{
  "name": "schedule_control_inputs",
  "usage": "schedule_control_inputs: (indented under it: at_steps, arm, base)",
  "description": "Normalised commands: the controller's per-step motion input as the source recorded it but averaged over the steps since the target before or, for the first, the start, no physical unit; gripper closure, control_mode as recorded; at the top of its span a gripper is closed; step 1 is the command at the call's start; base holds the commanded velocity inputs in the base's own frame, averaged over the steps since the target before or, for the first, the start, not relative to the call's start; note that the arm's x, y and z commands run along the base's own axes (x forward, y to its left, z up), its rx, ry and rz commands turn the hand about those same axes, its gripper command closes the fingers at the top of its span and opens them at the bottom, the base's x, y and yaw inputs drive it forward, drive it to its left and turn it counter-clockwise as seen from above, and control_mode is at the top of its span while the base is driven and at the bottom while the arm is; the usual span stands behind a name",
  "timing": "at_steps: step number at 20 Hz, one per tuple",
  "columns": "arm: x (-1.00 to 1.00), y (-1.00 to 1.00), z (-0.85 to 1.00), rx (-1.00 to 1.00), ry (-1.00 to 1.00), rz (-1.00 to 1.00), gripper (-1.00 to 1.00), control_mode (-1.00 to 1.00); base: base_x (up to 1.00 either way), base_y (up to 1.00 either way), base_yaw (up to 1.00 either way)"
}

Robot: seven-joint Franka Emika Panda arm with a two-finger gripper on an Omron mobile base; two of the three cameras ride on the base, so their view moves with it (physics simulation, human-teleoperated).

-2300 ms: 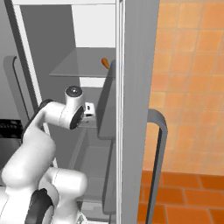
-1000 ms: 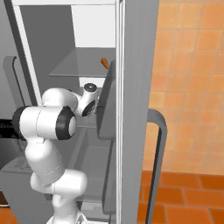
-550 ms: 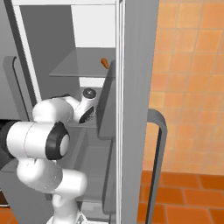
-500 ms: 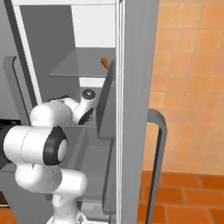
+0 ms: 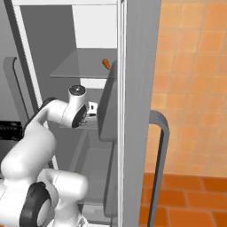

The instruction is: Place one carrot and one fish in each tupperware on the nearby counter, to pack two identical lunches.

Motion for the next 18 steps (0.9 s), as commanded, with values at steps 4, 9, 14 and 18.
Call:
schedule_control_inputs:
  at_steps: [4, 9, 14, 18]
  arm:
    - [-1.0, -0.03, 0.28, 0.0, 0.0, -0.16, 1.0, -1.0]
    - [-1.0, -0.02, 0.4, 0.0, -0.02, -0.11, 1.0, -1.0]
    - [-1.0, 0.0, 0.47, 0.0, -0.02, -0.04, 1.0, -1.0]
    - [-0.25, 0.0, 0.1, 0.0, -0.01, -0.01, 1.0, 1.0]
  base:
    - [0.0, 0.0, 0.0]
    - [0.0, 0.0, 0.0]
    - [0.0, 0.0, 0.0]
    - [-0.75, 0.03, 0.0]
